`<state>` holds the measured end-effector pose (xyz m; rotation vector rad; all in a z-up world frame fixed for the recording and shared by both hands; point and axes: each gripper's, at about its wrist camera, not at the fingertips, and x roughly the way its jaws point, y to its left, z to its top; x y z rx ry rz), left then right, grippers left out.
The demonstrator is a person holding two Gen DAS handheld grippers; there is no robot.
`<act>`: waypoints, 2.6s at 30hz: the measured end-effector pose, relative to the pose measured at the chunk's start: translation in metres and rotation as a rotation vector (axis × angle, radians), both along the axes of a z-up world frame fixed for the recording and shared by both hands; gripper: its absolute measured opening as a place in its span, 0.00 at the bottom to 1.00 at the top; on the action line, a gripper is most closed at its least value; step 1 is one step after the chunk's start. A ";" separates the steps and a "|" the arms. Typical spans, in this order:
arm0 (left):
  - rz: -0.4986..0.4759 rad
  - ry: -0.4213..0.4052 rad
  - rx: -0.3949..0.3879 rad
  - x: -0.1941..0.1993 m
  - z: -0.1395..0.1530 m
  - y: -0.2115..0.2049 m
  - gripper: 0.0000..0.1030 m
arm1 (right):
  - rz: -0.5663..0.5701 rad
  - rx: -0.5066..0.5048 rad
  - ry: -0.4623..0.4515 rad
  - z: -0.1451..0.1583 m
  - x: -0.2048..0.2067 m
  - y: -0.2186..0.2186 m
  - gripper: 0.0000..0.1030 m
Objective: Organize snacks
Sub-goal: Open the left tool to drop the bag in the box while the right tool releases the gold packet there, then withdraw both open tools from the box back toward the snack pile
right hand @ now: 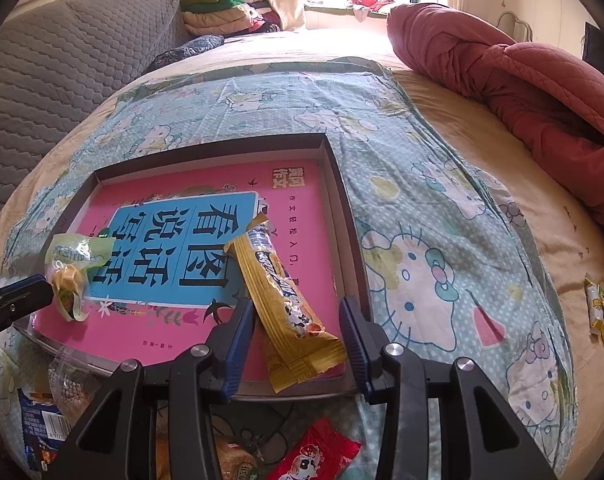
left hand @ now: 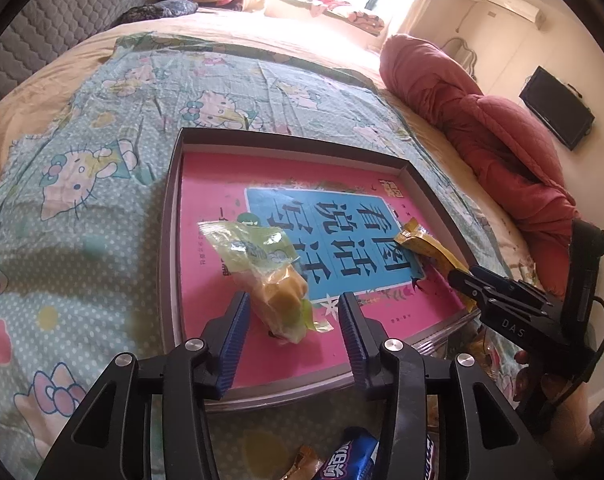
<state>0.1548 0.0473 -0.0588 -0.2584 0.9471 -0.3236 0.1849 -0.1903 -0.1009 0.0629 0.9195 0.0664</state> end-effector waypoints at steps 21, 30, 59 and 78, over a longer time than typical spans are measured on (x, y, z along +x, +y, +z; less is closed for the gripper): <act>0.024 -0.048 -0.004 -0.013 0.019 0.010 0.58 | 0.012 0.073 -0.091 0.036 -0.019 -0.009 0.43; 0.038 -0.078 -0.005 -0.026 0.034 0.019 0.62 | 0.026 0.101 -0.125 0.052 -0.032 -0.008 0.47; -0.050 -0.115 0.071 -0.073 0.059 -0.012 0.63 | 0.048 0.163 -0.142 0.074 -0.074 -0.018 0.49; -0.127 -0.089 0.172 -0.103 0.052 -0.037 0.72 | 0.017 0.212 -0.058 0.059 -0.102 -0.031 0.50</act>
